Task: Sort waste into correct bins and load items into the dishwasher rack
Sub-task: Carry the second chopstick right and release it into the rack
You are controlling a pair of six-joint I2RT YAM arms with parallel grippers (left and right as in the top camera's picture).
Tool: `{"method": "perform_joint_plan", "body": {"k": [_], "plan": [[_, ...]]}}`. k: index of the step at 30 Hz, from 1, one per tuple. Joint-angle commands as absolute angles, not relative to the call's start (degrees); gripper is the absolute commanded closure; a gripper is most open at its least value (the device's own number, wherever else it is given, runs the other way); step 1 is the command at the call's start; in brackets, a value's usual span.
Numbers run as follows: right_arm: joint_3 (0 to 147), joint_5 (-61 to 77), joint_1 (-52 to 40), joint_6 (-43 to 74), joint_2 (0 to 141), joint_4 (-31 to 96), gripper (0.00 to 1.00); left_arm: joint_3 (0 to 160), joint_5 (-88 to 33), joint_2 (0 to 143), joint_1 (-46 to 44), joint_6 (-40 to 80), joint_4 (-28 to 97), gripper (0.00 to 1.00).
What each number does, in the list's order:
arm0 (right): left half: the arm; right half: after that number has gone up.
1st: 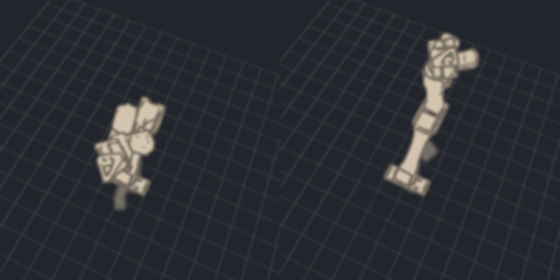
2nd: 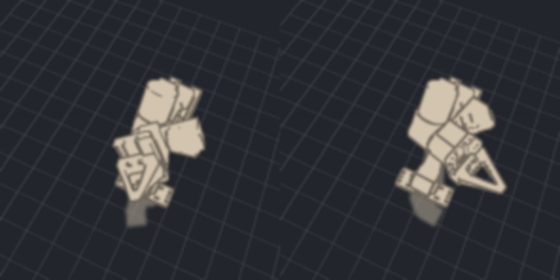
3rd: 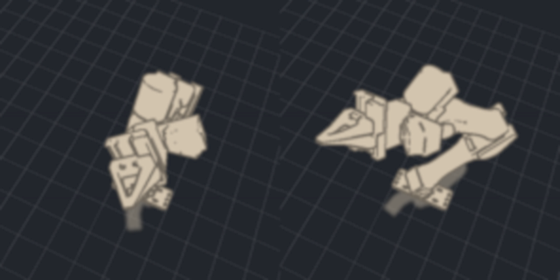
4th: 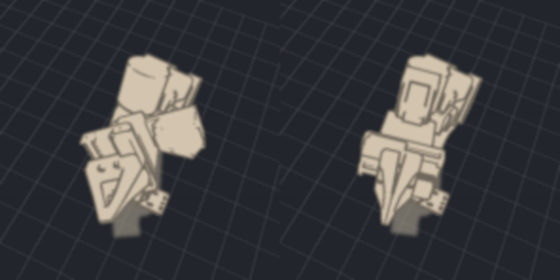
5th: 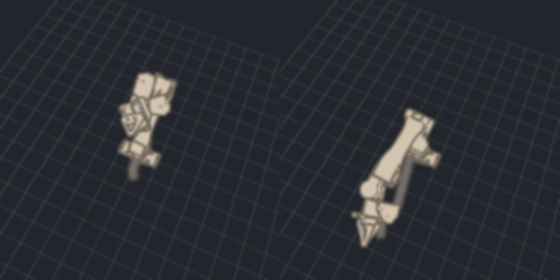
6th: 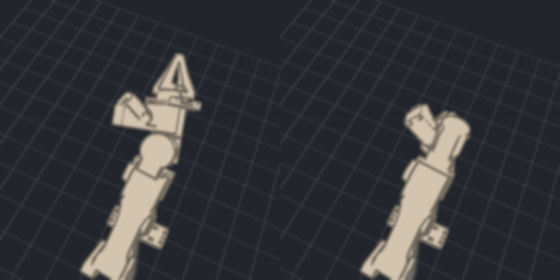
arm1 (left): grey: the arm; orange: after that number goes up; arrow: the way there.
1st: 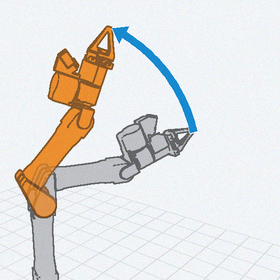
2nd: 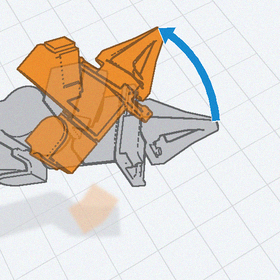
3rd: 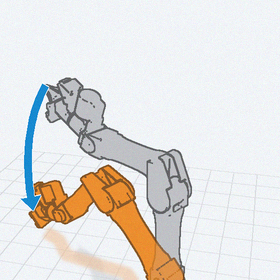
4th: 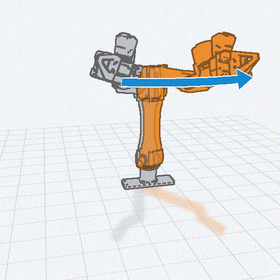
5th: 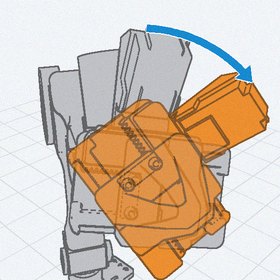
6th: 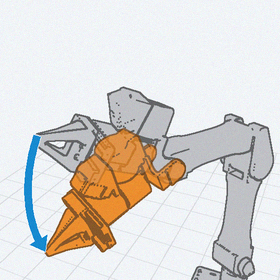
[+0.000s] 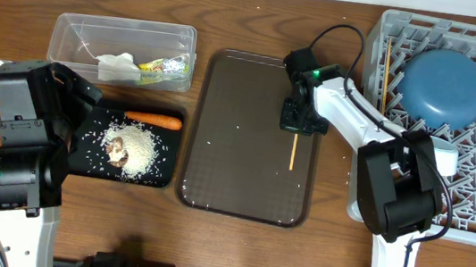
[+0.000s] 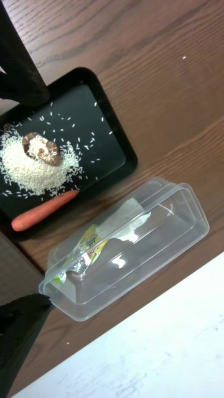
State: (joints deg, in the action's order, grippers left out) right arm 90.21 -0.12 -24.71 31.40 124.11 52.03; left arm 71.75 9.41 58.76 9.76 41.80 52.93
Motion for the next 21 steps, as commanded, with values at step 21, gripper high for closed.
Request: {"method": "perform_joint_plan", "body": {"k": [21], "plan": [[112.1, 13.7, -6.4, 10.3, 117.0, 65.4, 0.99, 71.6, 10.1, 58.8, 10.1, 41.9, 53.1, 0.02]]}}
